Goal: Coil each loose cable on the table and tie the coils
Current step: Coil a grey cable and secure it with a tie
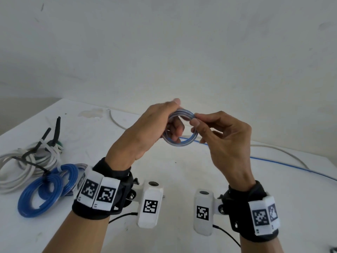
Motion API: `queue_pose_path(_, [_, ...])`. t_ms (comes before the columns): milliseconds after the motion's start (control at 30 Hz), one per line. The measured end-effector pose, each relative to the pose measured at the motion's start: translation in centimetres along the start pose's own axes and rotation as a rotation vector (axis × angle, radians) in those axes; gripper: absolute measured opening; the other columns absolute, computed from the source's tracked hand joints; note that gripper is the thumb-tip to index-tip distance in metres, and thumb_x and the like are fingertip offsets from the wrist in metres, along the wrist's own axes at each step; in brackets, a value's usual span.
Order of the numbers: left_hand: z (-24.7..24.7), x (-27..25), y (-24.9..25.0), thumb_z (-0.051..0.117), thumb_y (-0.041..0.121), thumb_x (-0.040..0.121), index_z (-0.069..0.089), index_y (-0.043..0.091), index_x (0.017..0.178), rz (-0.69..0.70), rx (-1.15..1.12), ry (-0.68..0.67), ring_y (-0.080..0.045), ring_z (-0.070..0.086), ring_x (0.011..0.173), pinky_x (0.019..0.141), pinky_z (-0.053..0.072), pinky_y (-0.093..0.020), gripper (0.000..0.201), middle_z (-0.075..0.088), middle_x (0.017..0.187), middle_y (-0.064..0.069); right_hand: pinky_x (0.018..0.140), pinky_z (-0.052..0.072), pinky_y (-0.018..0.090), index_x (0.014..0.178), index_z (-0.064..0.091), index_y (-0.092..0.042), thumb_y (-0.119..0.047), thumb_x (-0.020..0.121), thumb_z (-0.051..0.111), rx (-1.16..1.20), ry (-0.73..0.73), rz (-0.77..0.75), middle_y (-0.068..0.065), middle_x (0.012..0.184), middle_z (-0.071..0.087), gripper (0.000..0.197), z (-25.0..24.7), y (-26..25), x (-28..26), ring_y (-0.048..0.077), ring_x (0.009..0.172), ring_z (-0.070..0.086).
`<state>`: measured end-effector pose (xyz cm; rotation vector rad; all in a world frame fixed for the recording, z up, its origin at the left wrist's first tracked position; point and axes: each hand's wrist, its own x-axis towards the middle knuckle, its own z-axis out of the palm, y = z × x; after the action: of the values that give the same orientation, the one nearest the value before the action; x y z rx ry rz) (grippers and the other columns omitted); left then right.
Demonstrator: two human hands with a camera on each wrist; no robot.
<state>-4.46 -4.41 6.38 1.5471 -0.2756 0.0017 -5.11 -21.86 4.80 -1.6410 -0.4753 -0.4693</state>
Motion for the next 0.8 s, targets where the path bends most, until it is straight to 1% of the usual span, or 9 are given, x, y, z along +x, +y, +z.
queue_pose_path(67, [0.0, -0.3, -0.1, 0.037, 0.034, 0.109, 0.065, 0.003, 0.085, -0.025, 0.113, -0.065, -0.023, 0.047, 0.059, 0.067, 0.053, -0.033, 0.048, 0.049, 0.054, 0.000, 0.057, 0.056, 0.029, 0.086, 0.076, -0.025, -0.011, 0.087, 0.078, -0.046, -0.064, 0.007, -0.001, 0.082, 0.077, 0.014, -0.7, 0.0, 0.1, 0.020, 0.075, 0.074])
queue_pose_path(100, [-0.2, -0.5, -0.1, 0.039, 0.033, 0.109, 0.066, 0.003, 0.084, -0.029, 0.144, -0.102, -0.023, 0.046, 0.061, 0.069, 0.054, -0.032, 0.048, 0.047, 0.056, -0.001, 0.057, 0.056, 0.031, 0.085, 0.076, -0.024, -0.011, 0.087, 0.078, -0.075, -0.095, 0.006, -0.002, 0.082, 0.077, 0.014, -1.1, 0.0, 0.2, 0.016, 0.074, 0.073])
queue_pose_path(167, [-0.5, -0.8, -0.2, 0.040, 0.029, 0.109, 0.066, 0.002, 0.084, -0.050, 0.146, -0.167, -0.020, 0.046, 0.060, 0.073, 0.057, -0.033, 0.045, 0.045, 0.060, -0.005, 0.056, 0.057, 0.032, 0.085, 0.075, -0.025, -0.007, 0.087, 0.077, -0.141, -0.162, 0.000, -0.008, 0.083, 0.077, 0.018, -1.7, 0.0, 0.4, 0.010, 0.073, 0.071])
queue_pose_path(233, [-0.4, -0.7, -0.2, 0.040, 0.027, 0.109, 0.065, 0.001, 0.084, -0.088, 0.113, -0.194, -0.017, 0.040, 0.055, 0.073, 0.058, -0.033, 0.043, 0.040, 0.059, -0.004, 0.056, 0.057, 0.034, 0.084, 0.075, -0.026, -0.005, 0.088, 0.076, -0.179, -0.197, -0.007, -0.010, 0.083, 0.076, 0.022, -1.8, 0.1, 0.5, 0.008, 0.072, 0.070])
queue_pose_path(333, [0.1, -0.6, -0.4, 0.043, 0.032, 0.107, 0.059, 0.004, 0.083, -0.087, 0.099, -0.197, -0.013, 0.028, 0.052, 0.072, 0.057, -0.034, 0.040, 0.029, 0.058, 0.003, 0.059, 0.057, 0.032, 0.086, 0.074, -0.026, -0.006, 0.089, 0.076, -0.180, -0.182, -0.016, -0.010, 0.083, 0.077, 0.021, -1.7, 0.2, 0.5, 0.010, 0.074, 0.071])
queue_pose_path(433, [0.1, -0.6, -0.5, 0.044, 0.027, 0.107, 0.055, 0.007, 0.082, -0.025, 0.107, -0.205, -0.009, 0.030, 0.051, 0.065, 0.050, -0.029, 0.034, 0.028, 0.061, 0.006, 0.059, 0.057, 0.027, 0.088, 0.076, -0.024, -0.008, 0.088, 0.077, -0.127, -0.131, -0.010, -0.007, 0.082, 0.076, 0.016, -1.7, 0.0, 0.5, 0.014, 0.075, 0.073])
queue_pose_path(533, [0.0, -0.5, -0.5, 0.043, 0.024, 0.108, 0.053, 0.006, 0.081, 0.037, 0.084, -0.157, -0.010, 0.028, 0.052, 0.059, 0.041, -0.025, 0.034, 0.026, 0.062, 0.003, 0.061, 0.060, 0.028, 0.095, 0.077, -0.020, -0.010, 0.089, 0.076, -0.074, -0.085, 0.002, 0.000, 0.084, 0.077, 0.011, -1.4, -0.2, 0.4, 0.019, 0.079, 0.074])
queue_pose_path(667, [-0.5, -0.3, -0.6, 0.043, 0.024, 0.108, 0.053, 0.005, 0.083, 0.127, 0.005, -0.040, -0.014, 0.025, 0.055, 0.056, 0.039, -0.024, 0.033, 0.024, 0.062, 0.001, 0.065, 0.062, 0.029, 0.108, 0.076, -0.016, -0.004, 0.093, 0.069, 0.082, -0.119, 0.081, 0.005, 0.099, 0.078, 0.021, -1.1, -0.1, 0.4, 0.022, 0.095, 0.075])
queue_pose_path(800, [-0.2, 0.0, -0.8, 0.044, 0.027, 0.109, 0.053, 0.008, 0.081, 0.126, -0.088, 0.054, -0.015, 0.021, 0.055, 0.055, 0.036, -0.023, 0.034, 0.023, 0.060, 0.005, 0.065, 0.062, 0.032, 0.113, 0.072, -0.011, -0.003, 0.092, 0.069, 0.229, -0.110, 0.180, 0.011, 0.098, 0.078, 0.023, -0.4, -0.2, 0.3, 0.026, 0.093, 0.077])
